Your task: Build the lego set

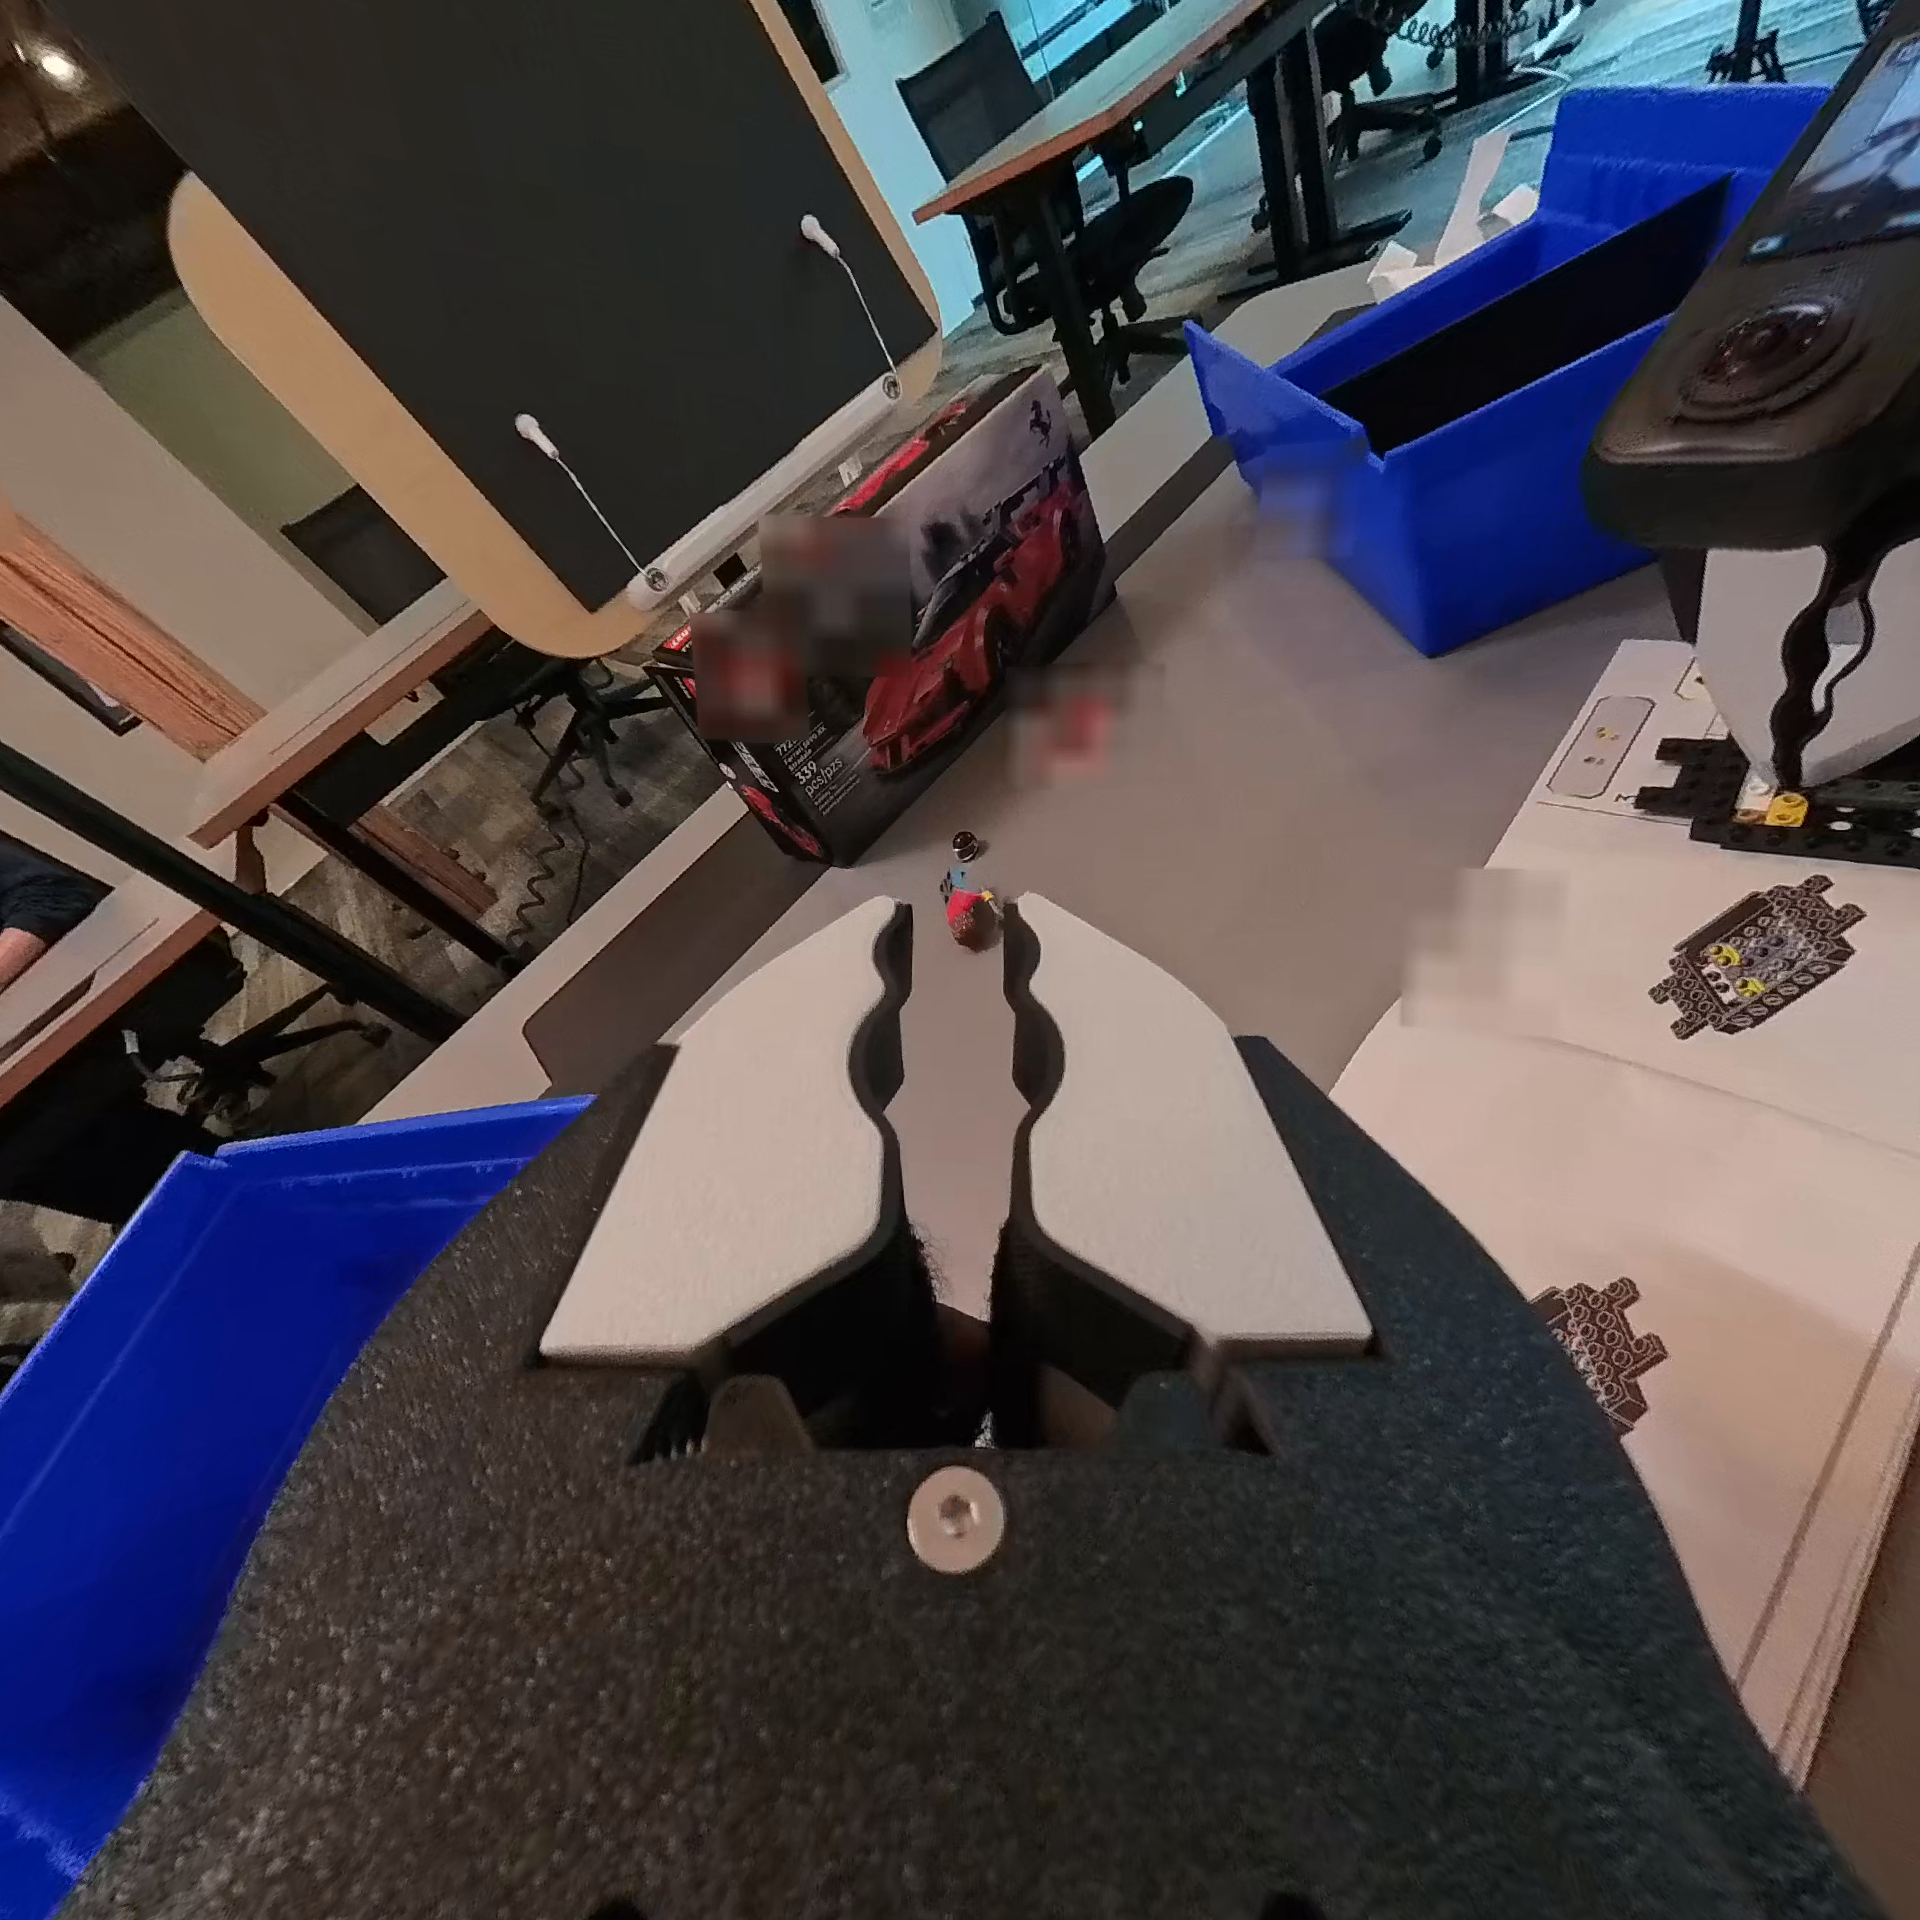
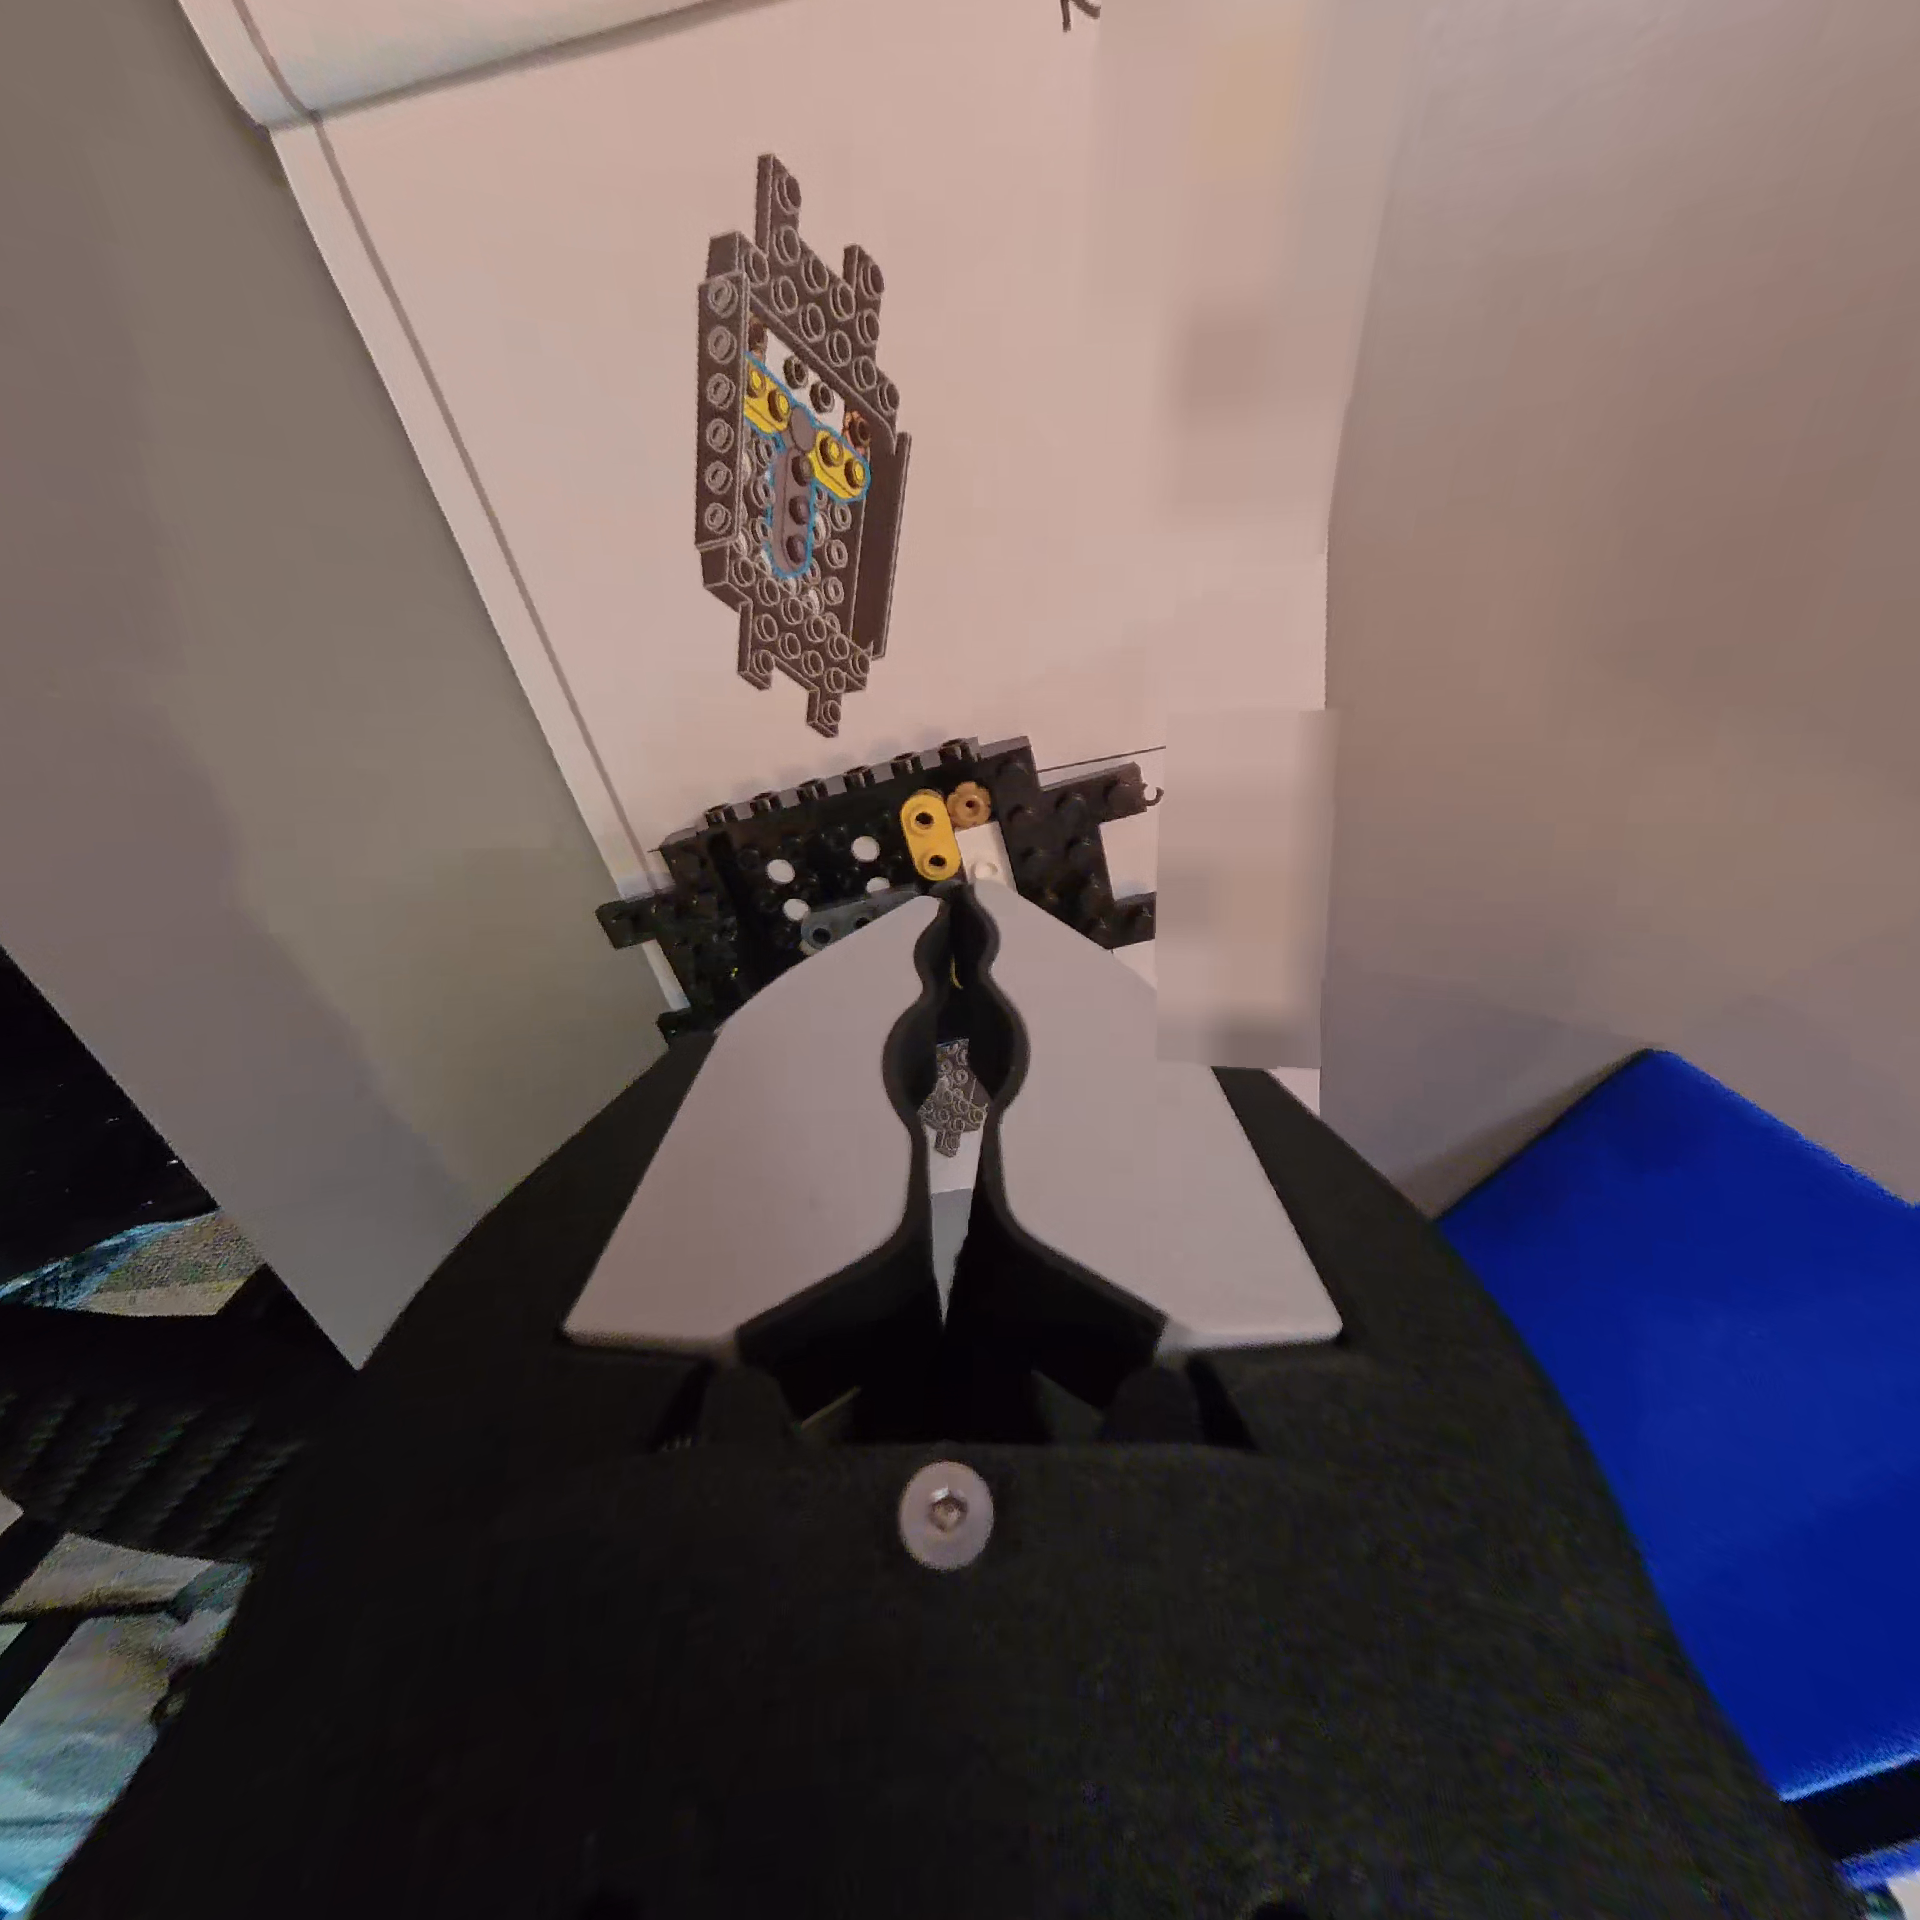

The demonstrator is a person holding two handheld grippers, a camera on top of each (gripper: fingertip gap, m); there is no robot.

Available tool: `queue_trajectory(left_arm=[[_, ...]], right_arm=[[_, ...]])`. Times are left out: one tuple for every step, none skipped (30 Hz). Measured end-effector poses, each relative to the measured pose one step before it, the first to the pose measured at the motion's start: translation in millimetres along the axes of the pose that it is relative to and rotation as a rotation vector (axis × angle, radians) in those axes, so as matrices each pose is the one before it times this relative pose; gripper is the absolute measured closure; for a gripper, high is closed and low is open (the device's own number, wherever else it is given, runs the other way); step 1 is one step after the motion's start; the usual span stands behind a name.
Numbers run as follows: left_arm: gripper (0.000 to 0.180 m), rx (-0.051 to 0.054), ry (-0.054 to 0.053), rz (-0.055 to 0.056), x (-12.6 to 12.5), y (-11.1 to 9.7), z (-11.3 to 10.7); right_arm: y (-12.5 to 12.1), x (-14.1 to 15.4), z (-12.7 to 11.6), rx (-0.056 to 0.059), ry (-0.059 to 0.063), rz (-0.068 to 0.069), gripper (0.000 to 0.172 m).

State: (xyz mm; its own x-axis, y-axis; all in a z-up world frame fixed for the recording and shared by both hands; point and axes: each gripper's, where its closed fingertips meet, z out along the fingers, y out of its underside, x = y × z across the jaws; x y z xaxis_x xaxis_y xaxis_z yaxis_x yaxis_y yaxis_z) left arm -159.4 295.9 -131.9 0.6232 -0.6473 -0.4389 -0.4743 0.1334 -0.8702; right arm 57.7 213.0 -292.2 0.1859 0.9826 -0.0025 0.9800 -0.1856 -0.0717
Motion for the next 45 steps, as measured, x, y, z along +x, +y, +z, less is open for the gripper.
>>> queue_trajectory(left_arm=[[0.165,-0.0038,0.001,0.0004,0.36,0.77,0.82],[0.165,-0.0027,0.0017,-0.001,0.49,0.55,0.88],[0.165,-0.0013,0.0033,-0.0014,0.84,0.11,0.84],[0.165,0.0003,0.0041,0.0007,0.97,-0.46,0.65],[0.165,0.001,0.0025,0.0038,0.86,-1.01,0.53],[0.165,-0.0008,-0.0007,0.0065,0.46,-0.95,0.22],[0.165,-0.004,-0.0032,0.0092,0.19,-0.6,-0.31],[0.165,-0.0024,-0.0036,0.0102,0.26,-0.68,-0.61],[0.165,0.0003,-0.001,0.0071,0.37,-0.73,-0.71],[0.165,0.0016,-0.0001,0.0027,0.26,-0.66,-0.87],[0.165,0.0023,-0.0015,0.0009,-0.15,-0.65,-0.88],[0.165,0.0034,-0.0023,0.002,-0.55,-0.9,-0.83],[0.165,0.0042,-0.0032,0.0016,-0.76,-1.05,-0.86],[0.165,0.004,-0.003,-0.0009,-0.75,-0.98,-0.64],[0.165,0.0028,0.0002,-0.0022,-0.23,-0.58,-0.37],[0.164,0.0018,0.0019,-0.002,0.16,-0.17,-0.08],[0.164,0.0,0.0017,-0.0013,0.26,0.3,0.29],[0.164,-0.0028,0.0029,0.0005,0.42,0.85,0.43],[0.164,-0.0043,0.003,0.0016,0.57,1.09,0.63],[0.164,-0.0038,0.0012,0.0018,0.27,0.97,0.51],[0.164,-0.0021,0.0002,0.0017,0.14,0.46,0.42],[0.164,-0.0003,0.0005,0.0009,0.01,0.29,0.34],[0.164,0.0009,0.001,-0.0005,0.02,0.04,0.18],[0.164,0.0007,0.0008,-0.0015,-0.07,0.24,0.27],[0.164,-0.0005,0.0001,-0.0016,-0.17,0.53,0.15],[0.164,-0.0017,0.0002,-0.0009,-0.17,0.74,0.22],[0.164,-0.0028,0.0,-0.001,-0.33,1.05,0.25],[0.164,-0.003,-0.0005,-0.0017,-0.34,1.08,0.24],[0.164,-0.002,-0.0004,-0.0019,-0.24,0.79,0.28],[0.164,-0.0009,-0.0003,-0.0015,-0.21,0.45,0.16],[0.164,-0.0004,-0.0004,-0.0006,-0.21,0.13,0.06],[0.164,0.0003,-0.0006,0.0,-0.06,-0.14,-0.07],[0.164,0.0011,-0.0001,-0.0001,0.03,-0.37,0.01],[0.164,0.0015,0.0004,0.0,0.22,-0.46,-0.1],[0.164,0.0007,0.0009,0.0003,0.3,-0.44,0.04],[0.164,-0.0003,0.0006,0.0009,0.26,-0.12,0.09],[0.164,-0.0008,0.0008,0.0005,0.31,-0.1,0.19],[0.164,-0.001,0.0019,0.0005,0.56,-0.03,0.26],[0.164,0.0002,0.0022,0.0018,0.48,-0.3,-0.05],[0.164,0.0015,0.0013,0.0017,0.19,-0.36,0.0],[0.164,0.0021,-0.0006,-0.001,-0.15,-0.36,-0.1],[0.164,0.0022,0.0008,-0.0024,-0.02,-0.21,0.02],[0.164,0.0007,0.0025,-0.0012,0.31,0.2,0.05],[0.164,-0.0026,0.0021,0.0004,0.38,0.56,0.02],[0.164,-0.0051,0.0037,0.0009,0.58,0.89,0.14]], right_arm=[[-0.03,0.01,0.1,-0.0144,0.0044,0.0111,0.172],[-0.04,0.0,0.06,-0.0098,0.0145,-0.0004,0.172],[-0.05,-0.05,0.12,-0.0002,0.0184,-0.0033,0.172],[-0.04,0.04,-0.04,0.0098,0.0177,0.0071,0.172],[-0.1,0.12,-0.09,0.0195,0.0151,0.0012,0.172],[-0.05,0.02,-0.09,0.0285,0.0076,-0.0021,0.172],[-0.01,0.37,-0.26,0.0295,0.0005,-0.0019,0.172],[0.86,0.35,-0.61,0.0181,-0.0013,-0.0119,0.172],[0.89,1.33,-2.58,0.0109,0.008,-0.012,0.172],[-2.76,3.91,-6.29,0.0333,0.0262,0.0022,0.172],[-4.55,2.99,-8.8,0.0416,0.0164,0.0058,0.172],[-3.22,-0.33,-7.58,0.0274,-0.0041,0.0019,0.172],[-1.17,-5.07,-4.02,0.0114,-0.0297,-0.0058,0.172],[1.74,-4.84,-0.25,-0.0098,-0.0236,-0.0065,0.172],[3.11,-3.06,2.06,-0.0202,-0.0112,-0.0105,0.172],[3.03,-1.14,3.03,-0.0209,-0.0015,-0.0109,0.166],[1.9,0.15,3.34,-0.0137,0.0036,-0.0083,0.16],[1.58,-1.58,3.2,-0.0136,-0.0109,-0.0077,0.154],[0.51,-1.97,2.9,-0.0071,-0.0142,-0.0058,0.148],[-0.6,-2.03,2.3,0.0003,-0.0119,-0.0105,0.153],[-0.83,0.27,1.68,0.0028,0.0031,-0.0071,0.159],[0.75,1.19,1.43,-0.0079,0.0047,-0.0046,0.162],[1.66,0.33,1.42,-0.0132,-0.0034,-0.0033,0.162],[0.6,-1.41,1.59,-0.005,-0.0157,-0.0008,0.162],[-0.7,-0.81,1.54,0.0019,-0.0111,0.0009,0.16],[-0.3,0.02,0.43,-0.0006,-0.0053,-0.0022,0.16],[0.93,1.38,0.24,-0.0105,0.0035,0.0002,0.161],[1.99,1.08,1.26,-0.0203,0.006,0.0007,0.163],[0.42,0.23,0.42,-0.0124,0.0095,-0.0133,0.163],[0.21,0.12,0.09,-0.0143,0.0095,-0.0133,0.163],[0.02,-0.03,-0.02,-0.0167,0.0043,-0.0029,0.163],[-0.19,-0.55,0.14,-0.0109,-0.0008,0.0,0.163],[-0.78,-0.77,0.15,0.0014,-0.0044,0.0037,0.163],[-0.84,-0.73,0.18,0.008,-0.0062,0.0108,0.163],[-0.45,-0.38,0.14,0.0076,-0.0063,0.0159,0.163],[-0.13,-0.2,0.0,0.0042,-0.0056,0.0145,0.163],[0.04,-0.1,0.1,-0.0003,-0.0015,0.0113,0.163],[0.15,0.0,-0.15,-0.0038,0.0056,0.0039,0.163],[0.1,0.16,-0.17,-0.005,0.0135,-0.0055,0.163],[0.2,0.13,-0.2,-0.0008,0.0163,-0.0101,0.163],[0.22,0.27,-0.31,0.0043,0.0135,-0.0085,0.163],[1.35,0.91,-0.48,0.0023,0.0116,-0.0058,0.163],[2.65,-0.14,-0.96,0.0011,-0.0023,0.0042,0.156],[-0.16,2.48,-3.08,0.0278,0.0119,0.0168,0.156],[-3.0,3.47,-5.47,0.051,0.0187,0.0257,0.155]])
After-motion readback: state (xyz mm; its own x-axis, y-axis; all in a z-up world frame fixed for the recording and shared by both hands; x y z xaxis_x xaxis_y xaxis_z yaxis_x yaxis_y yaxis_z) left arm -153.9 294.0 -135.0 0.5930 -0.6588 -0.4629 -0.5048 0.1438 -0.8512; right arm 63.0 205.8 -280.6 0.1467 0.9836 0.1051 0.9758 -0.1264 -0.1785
